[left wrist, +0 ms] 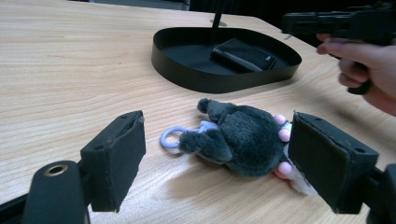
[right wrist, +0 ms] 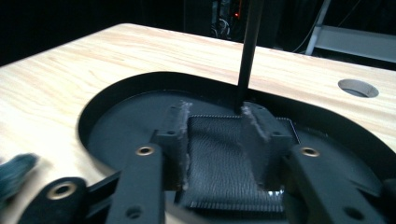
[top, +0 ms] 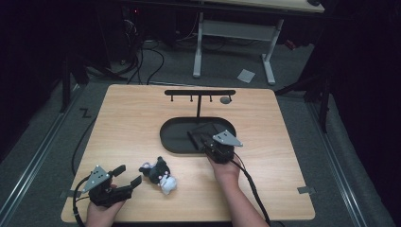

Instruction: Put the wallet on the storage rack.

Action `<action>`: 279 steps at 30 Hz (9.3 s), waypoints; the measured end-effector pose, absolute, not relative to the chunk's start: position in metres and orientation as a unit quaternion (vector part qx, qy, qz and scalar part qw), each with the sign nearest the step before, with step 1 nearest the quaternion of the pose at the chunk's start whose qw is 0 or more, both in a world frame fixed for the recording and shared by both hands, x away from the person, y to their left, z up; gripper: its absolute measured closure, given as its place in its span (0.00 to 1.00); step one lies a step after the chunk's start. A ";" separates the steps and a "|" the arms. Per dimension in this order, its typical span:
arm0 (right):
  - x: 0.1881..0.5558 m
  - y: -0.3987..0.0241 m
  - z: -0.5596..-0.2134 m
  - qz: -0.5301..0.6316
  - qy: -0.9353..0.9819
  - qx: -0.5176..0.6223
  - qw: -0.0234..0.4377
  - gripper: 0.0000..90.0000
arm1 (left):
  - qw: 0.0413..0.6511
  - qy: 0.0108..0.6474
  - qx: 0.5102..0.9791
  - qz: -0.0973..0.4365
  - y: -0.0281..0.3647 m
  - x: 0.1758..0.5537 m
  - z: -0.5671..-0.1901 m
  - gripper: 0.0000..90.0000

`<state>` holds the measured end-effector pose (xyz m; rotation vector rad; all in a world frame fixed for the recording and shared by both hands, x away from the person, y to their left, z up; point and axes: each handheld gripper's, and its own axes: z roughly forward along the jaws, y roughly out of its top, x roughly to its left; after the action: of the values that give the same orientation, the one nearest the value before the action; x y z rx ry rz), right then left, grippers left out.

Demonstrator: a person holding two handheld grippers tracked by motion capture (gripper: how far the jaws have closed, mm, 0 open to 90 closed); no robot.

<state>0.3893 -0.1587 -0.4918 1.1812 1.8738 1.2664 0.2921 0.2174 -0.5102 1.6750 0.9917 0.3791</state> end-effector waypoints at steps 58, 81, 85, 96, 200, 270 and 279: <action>0.305 -0.055 -0.530 0.441 0.823 0.339 0.118 0.52 | 0.524 0.468 0.677 0.221 0.259 0.263 -0.508 0.23; 0.289 -0.138 -0.495 0.473 0.773 0.376 0.194 0.53 | 0.527 0.438 0.700 0.201 0.231 0.288 -0.507 0.22; 0.282 -0.168 -0.489 0.465 0.762 0.391 0.223 0.53 | 0.530 0.429 0.705 0.195 0.223 0.295 -0.507 0.22; 0.262 -0.231 -0.486 0.445 0.733 0.441 0.264 0.53 | 0.534 0.411 0.716 0.183 0.204 0.307 -0.507 0.22; 0.346 -0.238 -0.463 0.060 0.869 0.490 0.045 0.22 | 0.545 0.412 0.712 0.163 0.211 0.309 -0.509 0.22; 0.385 -0.217 -0.398 0.077 0.850 0.520 0.035 0.53 | 0.540 0.368 0.735 0.180 0.207 0.294 -0.504 0.22; 0.390 -0.226 -0.386 0.084 0.845 0.526 0.045 0.53 | 0.530 0.358 0.749 0.176 0.198 0.304 -0.508 0.22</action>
<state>0.3902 -0.2261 -0.3862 1.6081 2.5806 0.2568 0.3035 0.1981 -0.5084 1.7873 0.8554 0.4205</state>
